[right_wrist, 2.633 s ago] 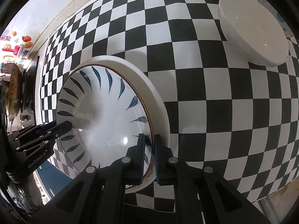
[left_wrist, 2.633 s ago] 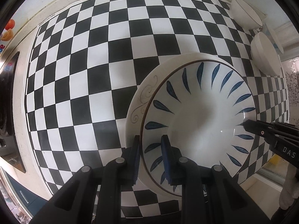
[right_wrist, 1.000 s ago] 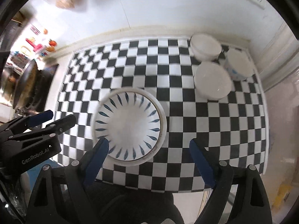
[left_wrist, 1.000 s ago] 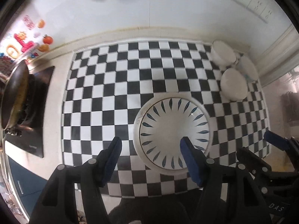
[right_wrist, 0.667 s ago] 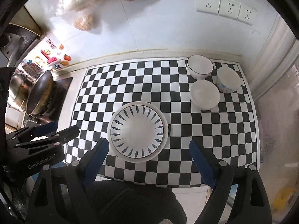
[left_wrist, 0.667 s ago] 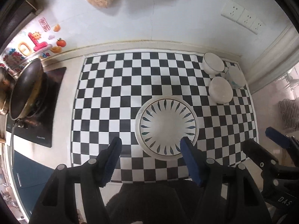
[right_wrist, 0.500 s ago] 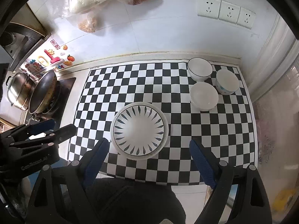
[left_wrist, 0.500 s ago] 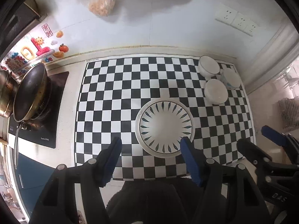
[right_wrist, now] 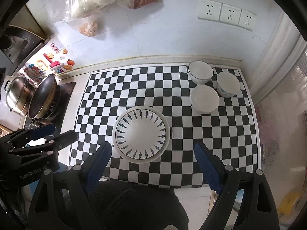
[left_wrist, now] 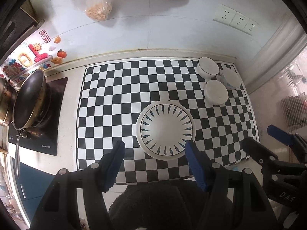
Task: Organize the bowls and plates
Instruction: 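Move both grippers toward the group of white bowls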
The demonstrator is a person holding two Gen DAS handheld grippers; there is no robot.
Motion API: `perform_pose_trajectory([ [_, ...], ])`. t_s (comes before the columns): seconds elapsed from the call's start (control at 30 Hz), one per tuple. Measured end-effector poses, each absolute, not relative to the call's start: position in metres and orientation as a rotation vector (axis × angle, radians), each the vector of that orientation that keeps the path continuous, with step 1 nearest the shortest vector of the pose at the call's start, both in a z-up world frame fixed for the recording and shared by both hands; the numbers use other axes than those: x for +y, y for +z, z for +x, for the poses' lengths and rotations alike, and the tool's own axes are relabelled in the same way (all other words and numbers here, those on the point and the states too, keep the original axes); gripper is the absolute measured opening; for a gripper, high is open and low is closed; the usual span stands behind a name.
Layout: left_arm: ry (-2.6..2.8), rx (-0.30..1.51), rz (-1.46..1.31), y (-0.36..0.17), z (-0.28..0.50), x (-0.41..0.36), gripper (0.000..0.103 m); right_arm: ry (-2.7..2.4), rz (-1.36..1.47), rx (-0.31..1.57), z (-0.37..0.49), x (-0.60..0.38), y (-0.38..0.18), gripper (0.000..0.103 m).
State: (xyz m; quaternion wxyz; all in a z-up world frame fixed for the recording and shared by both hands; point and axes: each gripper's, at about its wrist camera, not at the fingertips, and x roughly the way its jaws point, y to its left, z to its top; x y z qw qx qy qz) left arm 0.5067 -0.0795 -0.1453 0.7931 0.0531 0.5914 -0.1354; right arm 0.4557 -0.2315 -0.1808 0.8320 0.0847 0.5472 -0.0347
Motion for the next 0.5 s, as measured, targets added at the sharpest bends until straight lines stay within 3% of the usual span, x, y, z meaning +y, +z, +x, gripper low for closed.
perform_pose_trajectory([
  [0.4, -0.403, 1.293, 0.117, -0.175, 0.542, -0.083, 0.064, -0.191, 0.332, 1.184, 0.475, -0.246, -0.212, 0.09],
  [0.47, -0.427, 1.287, 0.118, -0.179, 0.554, -0.089, 0.087, -0.23, 0.366, 1.157, 0.481, -0.256, -0.218, 0.09],
  [0.5, -0.447, 1.28, 0.109, -0.181, 0.56, -0.092, 0.091, -0.239, 0.375, 1.143, 0.484, -0.261, -0.22, 0.09],
])
